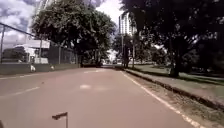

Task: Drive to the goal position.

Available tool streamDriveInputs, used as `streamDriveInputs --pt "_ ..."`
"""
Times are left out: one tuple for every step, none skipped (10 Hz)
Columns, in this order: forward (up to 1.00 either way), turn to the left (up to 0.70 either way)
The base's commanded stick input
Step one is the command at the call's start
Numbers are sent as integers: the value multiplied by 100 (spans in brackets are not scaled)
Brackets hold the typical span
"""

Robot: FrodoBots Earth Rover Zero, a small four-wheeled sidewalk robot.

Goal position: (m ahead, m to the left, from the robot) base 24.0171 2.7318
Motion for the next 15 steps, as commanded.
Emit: streamDriveInputs --pt "70 0" --pt "70 0" --pt "70 0" --pt "70 0" --pt "70 0" --pt "70 0" --pt "70 0" --pt "70 0" --pt "70 0" --pt "70 0" --pt "70 0" --pt "70 0" --pt "70 0" --pt "70 0" --pt "70 0"
